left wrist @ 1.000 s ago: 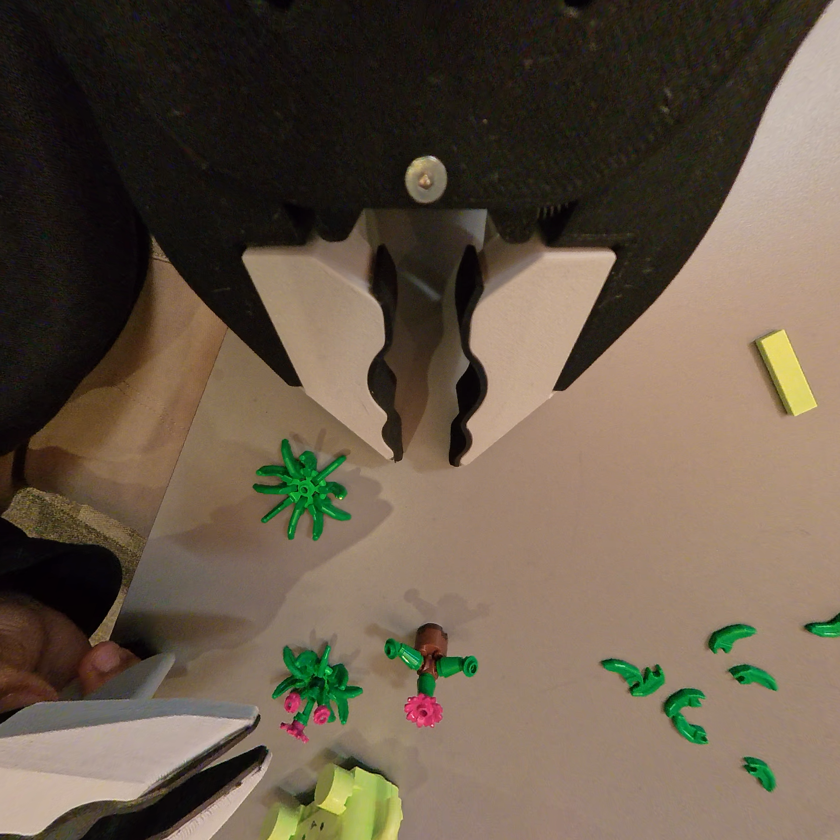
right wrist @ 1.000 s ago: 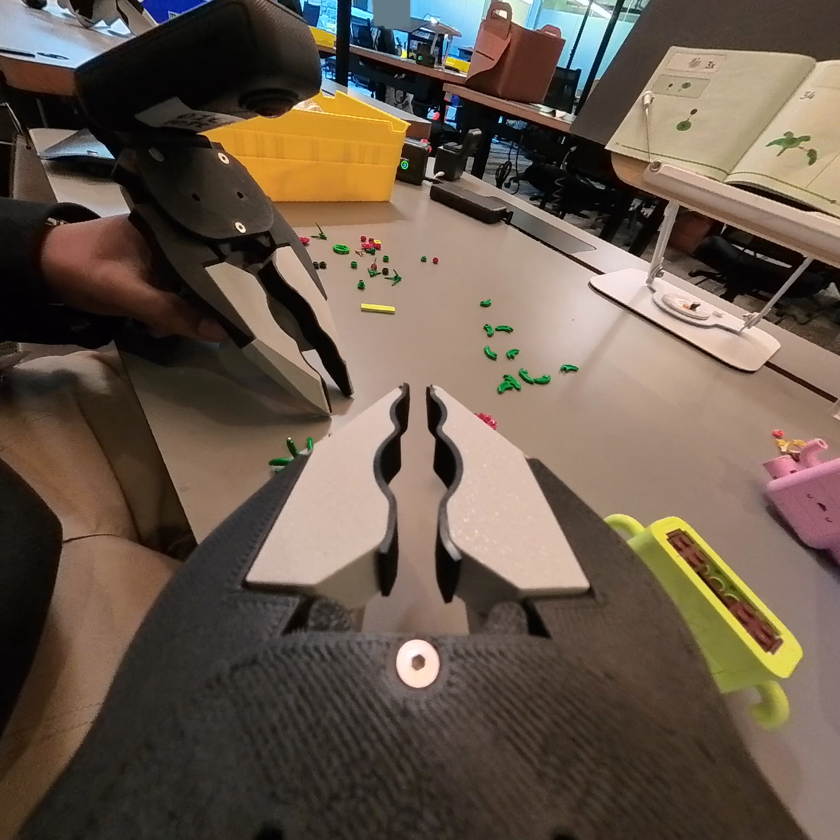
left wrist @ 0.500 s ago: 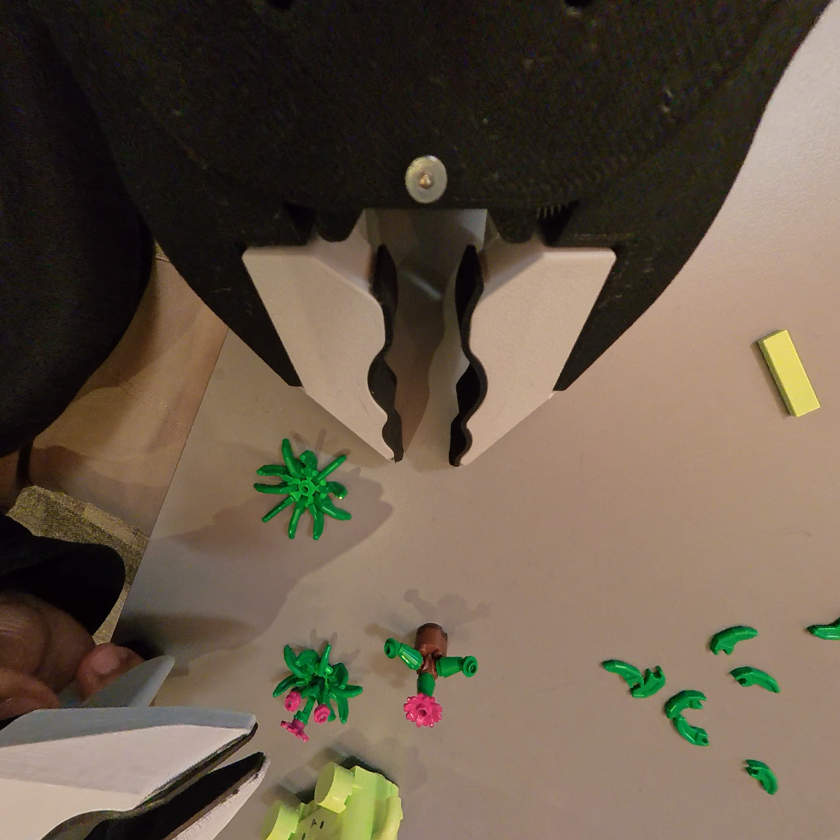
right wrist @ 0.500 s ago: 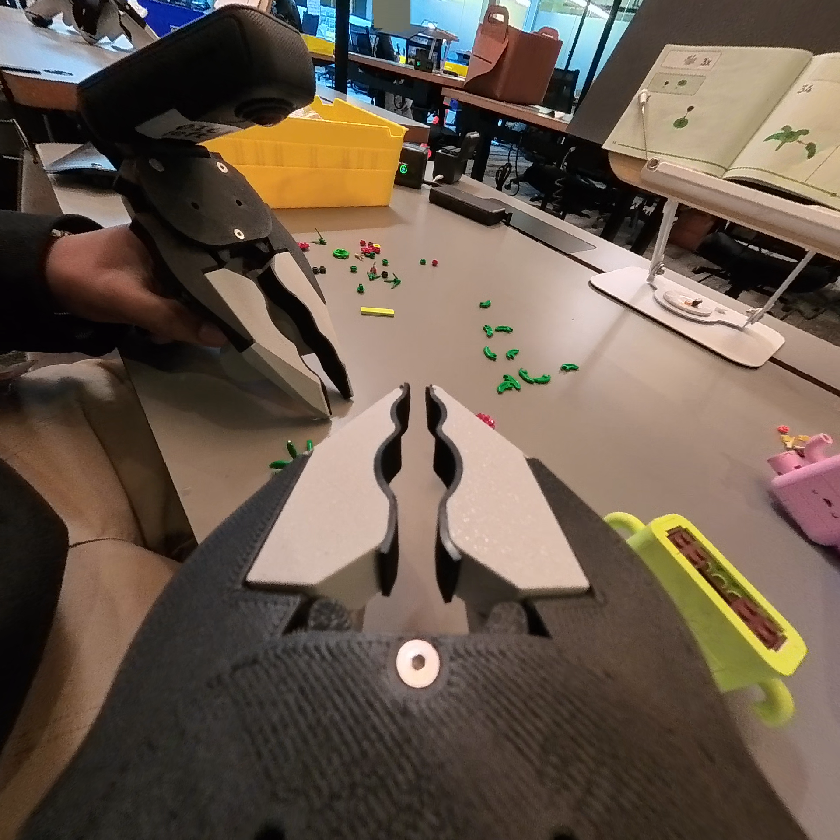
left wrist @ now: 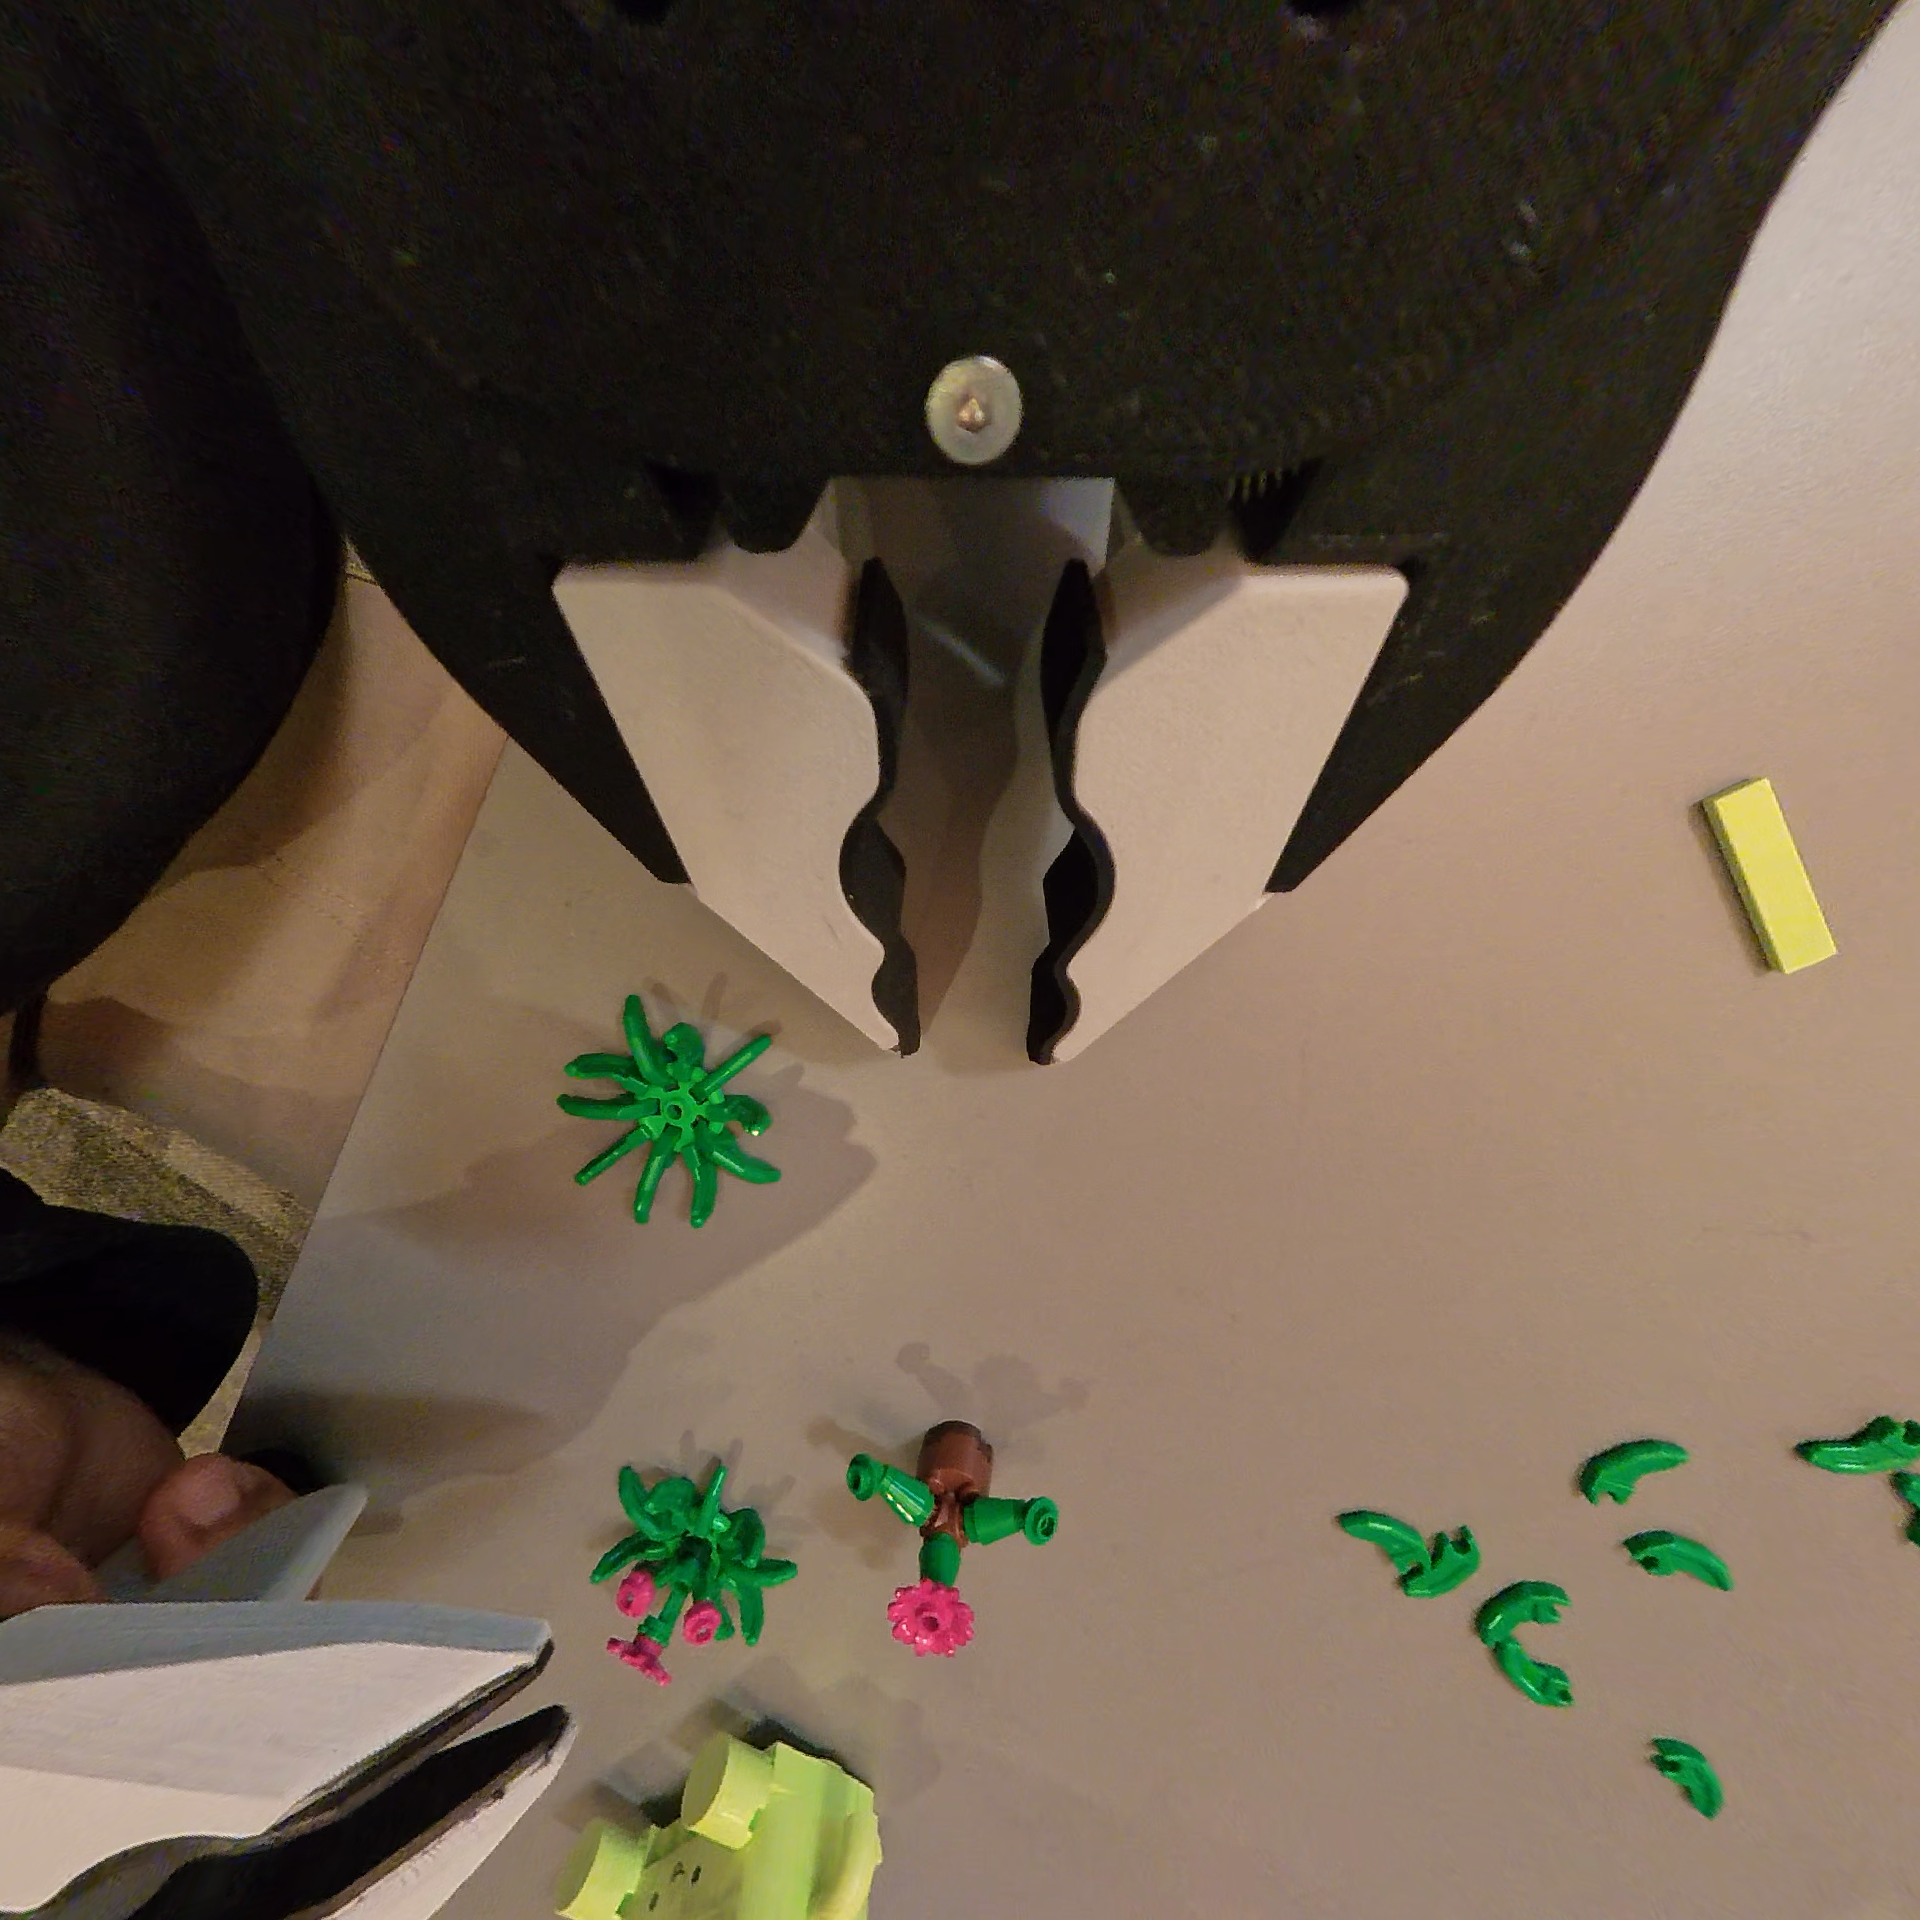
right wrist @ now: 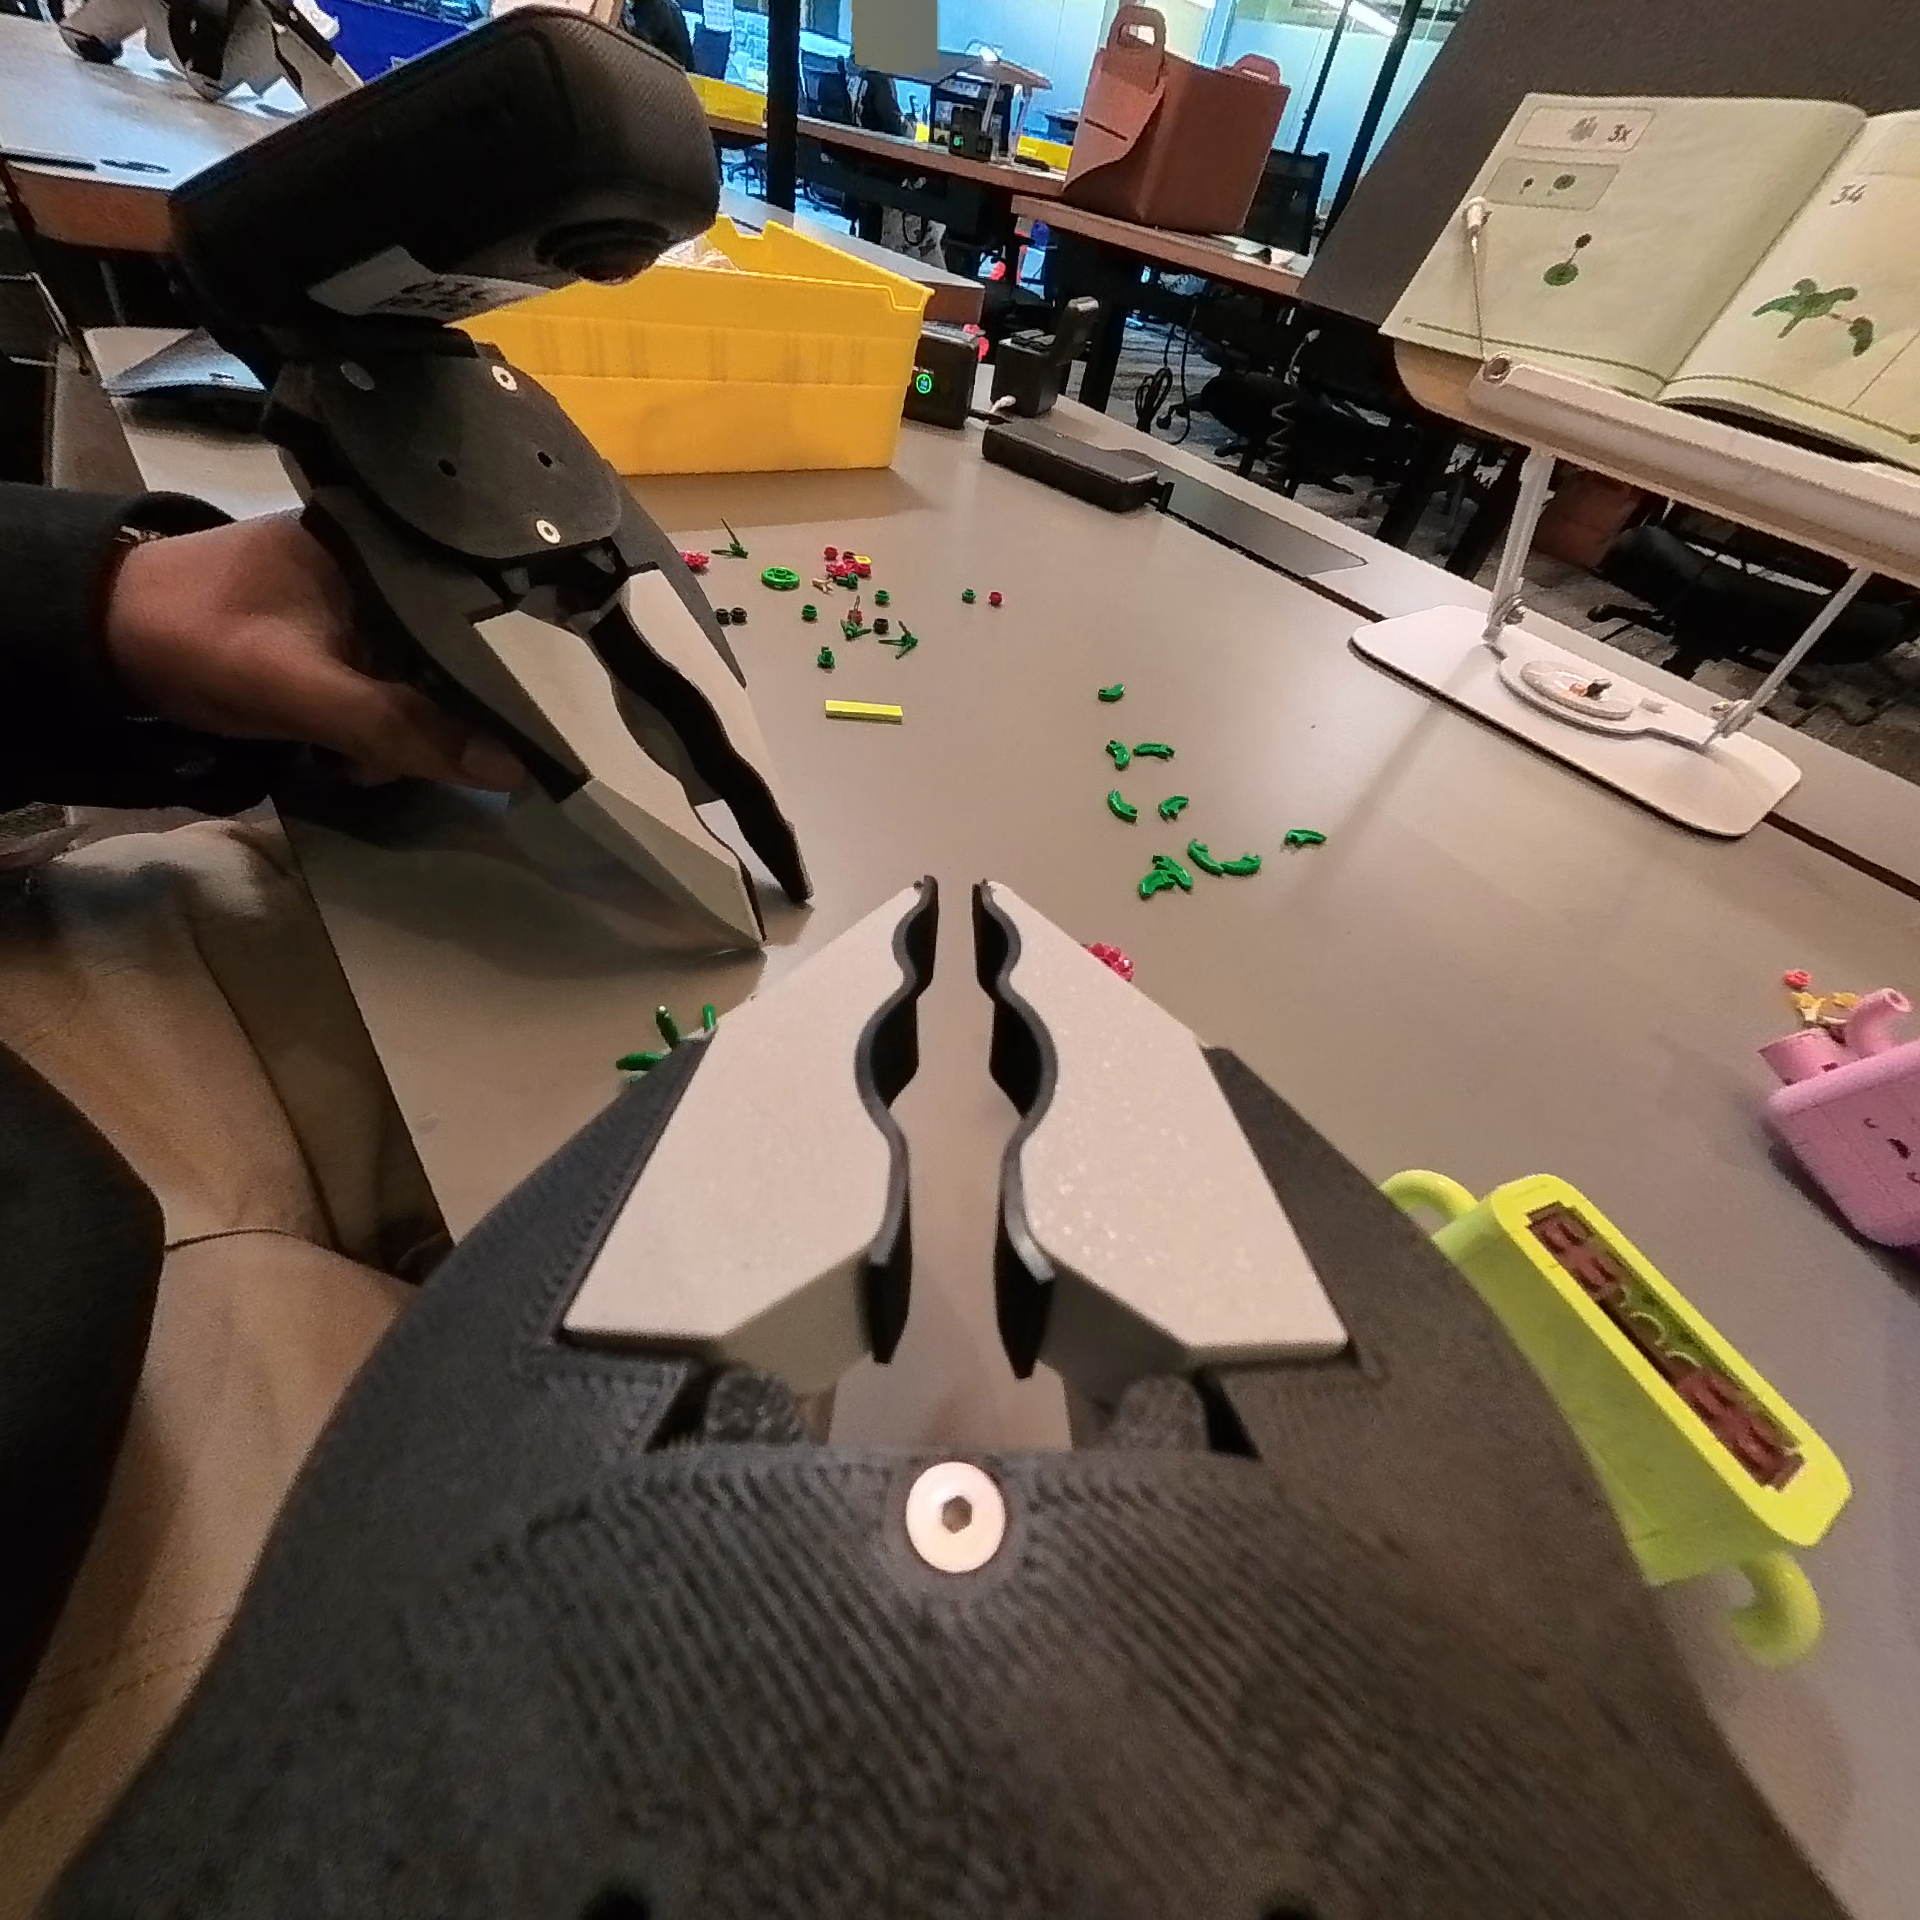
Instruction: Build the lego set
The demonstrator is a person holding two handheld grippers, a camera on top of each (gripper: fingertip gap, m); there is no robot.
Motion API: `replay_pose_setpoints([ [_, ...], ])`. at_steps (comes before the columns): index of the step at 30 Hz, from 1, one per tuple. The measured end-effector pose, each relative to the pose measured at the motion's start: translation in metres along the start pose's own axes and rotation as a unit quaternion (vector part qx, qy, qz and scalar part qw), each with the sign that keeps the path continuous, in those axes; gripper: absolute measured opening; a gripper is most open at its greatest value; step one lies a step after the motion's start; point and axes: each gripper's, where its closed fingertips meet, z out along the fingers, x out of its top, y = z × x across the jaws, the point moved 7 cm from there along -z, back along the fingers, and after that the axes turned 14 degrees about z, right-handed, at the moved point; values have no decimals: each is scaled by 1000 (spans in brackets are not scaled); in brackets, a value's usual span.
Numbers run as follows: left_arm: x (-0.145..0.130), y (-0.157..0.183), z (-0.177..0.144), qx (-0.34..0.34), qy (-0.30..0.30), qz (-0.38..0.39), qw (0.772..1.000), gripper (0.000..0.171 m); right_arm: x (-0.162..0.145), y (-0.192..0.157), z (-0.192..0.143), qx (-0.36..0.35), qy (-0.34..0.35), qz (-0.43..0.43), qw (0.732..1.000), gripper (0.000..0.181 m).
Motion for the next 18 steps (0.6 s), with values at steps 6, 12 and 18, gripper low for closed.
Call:
replay_pose_setpoints([
  [6, -2, -24, -23, 97, 51, -34, 993, 26, 0, 0, 0, 0, 2, 0, 1000, 5],
  [12, -37, -87, -60, 202, 60, -152, 966, 29, 0, 1, 0, 2, 1, 4, 1000, 5],
  [18, -42, -90, -50, 176, 38, -175, 968, 30, 0, 1, 0, 2, -1, 6, 1000, 5],
])
